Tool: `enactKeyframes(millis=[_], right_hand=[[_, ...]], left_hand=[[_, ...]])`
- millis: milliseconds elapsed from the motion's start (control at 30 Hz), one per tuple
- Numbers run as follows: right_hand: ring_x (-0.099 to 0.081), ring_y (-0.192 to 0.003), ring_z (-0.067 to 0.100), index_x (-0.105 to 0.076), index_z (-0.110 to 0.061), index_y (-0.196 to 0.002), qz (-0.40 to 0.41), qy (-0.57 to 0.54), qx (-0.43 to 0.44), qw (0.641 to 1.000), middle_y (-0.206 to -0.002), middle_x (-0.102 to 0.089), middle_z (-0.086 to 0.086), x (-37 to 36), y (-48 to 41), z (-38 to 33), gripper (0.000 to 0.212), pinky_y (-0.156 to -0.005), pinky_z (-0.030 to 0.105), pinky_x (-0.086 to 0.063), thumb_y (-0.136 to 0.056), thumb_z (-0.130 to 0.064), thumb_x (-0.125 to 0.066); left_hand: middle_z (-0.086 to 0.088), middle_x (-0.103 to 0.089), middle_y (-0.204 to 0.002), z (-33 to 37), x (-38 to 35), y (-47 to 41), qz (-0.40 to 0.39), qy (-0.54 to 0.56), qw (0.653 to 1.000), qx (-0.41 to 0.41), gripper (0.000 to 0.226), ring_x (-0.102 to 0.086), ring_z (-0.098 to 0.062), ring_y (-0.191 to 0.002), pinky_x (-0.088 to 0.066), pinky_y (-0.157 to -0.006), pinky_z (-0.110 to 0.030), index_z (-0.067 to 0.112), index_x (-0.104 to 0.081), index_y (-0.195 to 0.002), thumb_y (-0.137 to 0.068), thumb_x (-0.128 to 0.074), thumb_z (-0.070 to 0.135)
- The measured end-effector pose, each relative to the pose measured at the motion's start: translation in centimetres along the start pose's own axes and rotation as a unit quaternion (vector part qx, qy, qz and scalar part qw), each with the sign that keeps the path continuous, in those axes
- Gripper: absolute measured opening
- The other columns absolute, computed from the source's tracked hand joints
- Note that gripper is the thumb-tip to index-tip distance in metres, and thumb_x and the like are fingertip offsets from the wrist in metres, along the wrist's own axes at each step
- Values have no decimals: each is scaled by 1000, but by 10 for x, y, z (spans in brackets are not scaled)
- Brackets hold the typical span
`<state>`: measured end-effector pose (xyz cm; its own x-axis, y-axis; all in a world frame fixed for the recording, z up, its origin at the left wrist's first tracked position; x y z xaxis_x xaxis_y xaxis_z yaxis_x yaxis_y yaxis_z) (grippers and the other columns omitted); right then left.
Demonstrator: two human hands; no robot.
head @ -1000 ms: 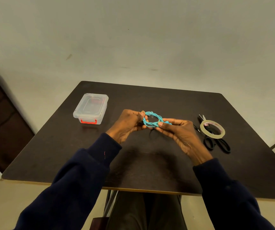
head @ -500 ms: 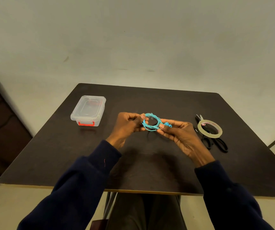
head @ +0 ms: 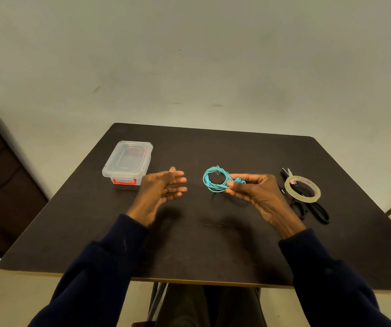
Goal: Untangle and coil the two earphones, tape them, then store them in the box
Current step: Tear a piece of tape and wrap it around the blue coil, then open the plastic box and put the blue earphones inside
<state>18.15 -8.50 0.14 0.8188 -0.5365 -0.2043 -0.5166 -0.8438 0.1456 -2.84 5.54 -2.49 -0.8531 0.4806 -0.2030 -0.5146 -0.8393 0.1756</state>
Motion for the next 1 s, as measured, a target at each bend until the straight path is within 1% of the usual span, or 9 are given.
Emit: enactKeyframes(millis=[133, 433, 567, 667, 733, 800, 833, 900, 1000], right_hand=[[-76, -91, 30, -70, 8, -108, 17, -27, -6, 999, -101, -76, 23, 6, -10, 9, 28, -72, 29, -64, -80, 9, -73], [-76, -93, 33, -68, 11, -111, 55, -96, -42, 993, -102, -75, 24, 15, -46, 32, 29, -70, 30, -64, -82, 10, -69], [-76, -94, 33, -70, 8, -108, 51, -69, -36, 996, -100, -76, 22, -1, -57, 37, 26, -72, 32, -64, -82, 9, -71], [-76, -94, 31, -72, 6, -104, 51, -53, -28, 997, -100, -76, 21, -5, -60, 40, 21, -76, 33, -64, -83, 9, -71], [-75, -96, 31, -72, 6, -106, 50, -44, -17, 998, -103, -76, 21, -2, -62, 40, 23, -79, 34, -63, -83, 7, -72], [-75, -97, 31, -72, 5, -107, 55, -15, -3, 998, -103, -76, 20, 5, -65, 39, 23, -78, 31, -63, -84, 6, -73], [-76, -96, 30, -72, 4, -106, 61, -5, 5, 998, -102, -77, 19, 10, -66, 38, 22, -77, 30, -63, -84, 6, -73], [-76, -94, 29, -73, 2, -104, 78, 4, 7, 997, -100, -77, 19, 21, -69, 36, 20, -75, 29, -64, -85, 7, -72], [-76, -96, 31, -72, 3, -106, 91, 3, 0, 996, -103, -76, 21, 36, -75, 32, 20, -76, 31, -64, -86, 7, -71]], left_hand=[[-13, -76, -104, -13, 36, -8, 73, -32, 997, 11, 13, -75, -25, -90, -60, -80, -32, 9, -73, -106, -98, -62, 10], [-8, -78, -98, -5, 19, -29, 6, -139, 990, -14, 11, -76, -23, -89, -62, -77, -27, 12, -74, -103, -97, -64, 12], [0, -76, -96, 20, 34, -19, 78, -178, 971, -138, 7, -74, -18, -85, -58, -69, -20, 18, -74, -99, -94, -70, 17], [7, -69, -102, 48, 74, 7, 220, -204, 915, -268, 18, -67, -12, -90, -57, -72, -21, 22, -72, -98, -85, -81, 28], [4, -57, -118, 66, 100, 22, 328, -275, 847, -315, 39, -57, -15, -106, -55, -81, -28, 26, -67, -109, -77, -86, 39], [-3, -46, -132, 79, 120, 23, 392, -381, 780, -305, 63, -43, -23, -122, -48, -95, -35, 29, -60, -123, -70, -87, 53], [-5, -43, -138, 78, 129, 12, 387, -417, 775, -275, 76, -40, -25, -128, -45, -101, -41, 30, -55, -130, -67, -86, 59], [-5, -45, -144, 65, 141, -21, 314, -437, 822, -188, 97, -41, -26, -134, -42, -110, -48, 29, -47, -141, -61, -83, 72], [-3, -51, -144, 39, 139, -48, 211, -379, 895, -101, 119, -52, -24, -128, -49, -107, -48, 26, -45, -146, -49, -75, 86]])
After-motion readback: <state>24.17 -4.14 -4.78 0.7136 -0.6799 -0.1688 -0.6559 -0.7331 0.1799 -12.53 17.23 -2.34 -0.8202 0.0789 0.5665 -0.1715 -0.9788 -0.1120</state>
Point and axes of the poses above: each hand's wrist, its own y-axis away from the middle knuckle, its own x-axis out of the back of the hand, z = x × y, the point moved 9 cm from there along -y, towards the middle knuckle
